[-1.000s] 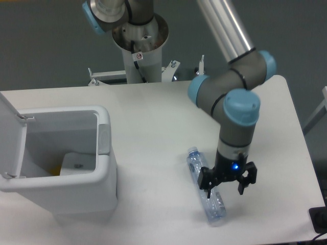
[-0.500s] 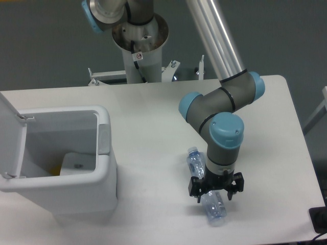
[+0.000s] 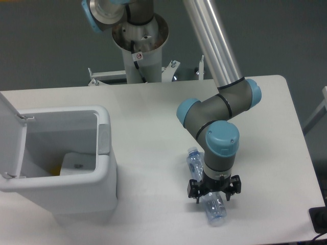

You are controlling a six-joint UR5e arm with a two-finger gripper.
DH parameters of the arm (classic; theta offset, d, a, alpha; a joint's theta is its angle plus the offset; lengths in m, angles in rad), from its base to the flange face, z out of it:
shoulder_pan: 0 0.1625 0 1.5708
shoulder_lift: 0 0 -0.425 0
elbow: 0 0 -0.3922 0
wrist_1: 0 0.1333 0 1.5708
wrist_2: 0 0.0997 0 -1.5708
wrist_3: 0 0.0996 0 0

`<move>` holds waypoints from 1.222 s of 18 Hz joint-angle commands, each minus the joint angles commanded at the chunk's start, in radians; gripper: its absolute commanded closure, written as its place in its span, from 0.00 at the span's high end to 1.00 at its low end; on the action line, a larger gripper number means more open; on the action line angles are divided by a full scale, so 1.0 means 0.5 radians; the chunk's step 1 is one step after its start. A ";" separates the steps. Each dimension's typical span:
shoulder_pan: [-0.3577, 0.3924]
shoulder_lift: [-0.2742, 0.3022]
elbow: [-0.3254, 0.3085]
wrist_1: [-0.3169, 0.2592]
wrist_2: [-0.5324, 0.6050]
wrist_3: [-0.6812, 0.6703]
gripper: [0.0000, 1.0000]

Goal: Place the trash in the trash can
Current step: 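Close the gripper around the bottle's middle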

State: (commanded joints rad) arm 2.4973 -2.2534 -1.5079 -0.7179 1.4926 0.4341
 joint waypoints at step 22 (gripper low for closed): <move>0.006 0.251 0.171 0.021 -0.205 -0.177 0.56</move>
State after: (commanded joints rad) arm 2.5004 -2.1278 -1.4222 -0.7072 1.3903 0.3456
